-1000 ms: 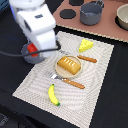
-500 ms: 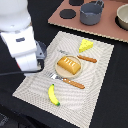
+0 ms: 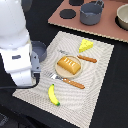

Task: Interact with the objects in diverse but meaningful ways.

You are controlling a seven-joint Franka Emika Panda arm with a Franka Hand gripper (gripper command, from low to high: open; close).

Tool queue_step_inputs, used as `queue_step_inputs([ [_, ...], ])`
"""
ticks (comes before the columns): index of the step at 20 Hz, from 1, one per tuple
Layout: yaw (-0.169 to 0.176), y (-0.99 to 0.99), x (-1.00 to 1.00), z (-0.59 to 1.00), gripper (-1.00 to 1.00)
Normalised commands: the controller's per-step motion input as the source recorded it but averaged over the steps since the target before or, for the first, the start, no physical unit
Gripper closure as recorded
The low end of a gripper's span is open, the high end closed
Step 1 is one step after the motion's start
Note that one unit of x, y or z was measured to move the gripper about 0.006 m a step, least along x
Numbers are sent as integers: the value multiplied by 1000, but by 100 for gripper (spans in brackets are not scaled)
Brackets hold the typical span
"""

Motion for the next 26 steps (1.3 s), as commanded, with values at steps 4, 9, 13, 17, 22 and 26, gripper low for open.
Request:
queue_step_inputs([
  [4, 0, 0, 167, -326, 100],
  [9, 0, -4, 132, -237, 100],
  [13, 0, -3, 134, -91, 100],
  [17, -5, 95, 450, 356, -100],
  [22, -5, 0, 291, 188, -100],
  [26, 1, 0, 306, 517, -100],
])
